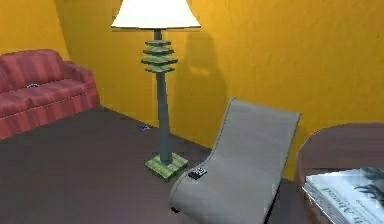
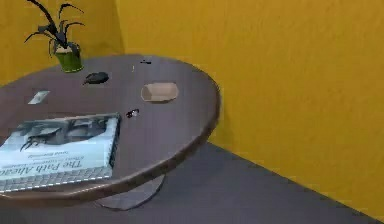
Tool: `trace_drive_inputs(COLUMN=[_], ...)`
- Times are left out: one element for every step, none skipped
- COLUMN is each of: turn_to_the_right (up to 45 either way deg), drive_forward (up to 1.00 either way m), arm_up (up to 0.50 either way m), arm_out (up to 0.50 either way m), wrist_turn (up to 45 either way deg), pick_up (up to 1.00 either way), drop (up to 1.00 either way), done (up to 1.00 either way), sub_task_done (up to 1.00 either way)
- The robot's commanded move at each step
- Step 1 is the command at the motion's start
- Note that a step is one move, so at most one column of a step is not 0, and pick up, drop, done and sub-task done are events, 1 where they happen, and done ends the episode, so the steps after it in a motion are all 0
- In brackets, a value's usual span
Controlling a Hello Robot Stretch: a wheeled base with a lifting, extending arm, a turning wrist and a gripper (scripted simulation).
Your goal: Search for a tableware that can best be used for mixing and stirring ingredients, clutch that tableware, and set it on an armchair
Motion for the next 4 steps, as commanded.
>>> trace_drive_inputs(turn_to_the_right=[45.0,45.0,33.0,0.0], drive_forward=[0.0,0.0,0.0,0.75], arm_up=[0.0,0.0,0.0,0.0], arm_out=[0.0,0.0,0.0,0.0], wrist_turn=[0.0,0.0,0.0,0.0], pick_up=[0.0,0.0,0.0,0.0], drop=[0.0,0.0,0.0,0.0], done=[0.0,0.0,0.0,0.0], sub_task_done=[0.0,0.0,0.0,0.0])
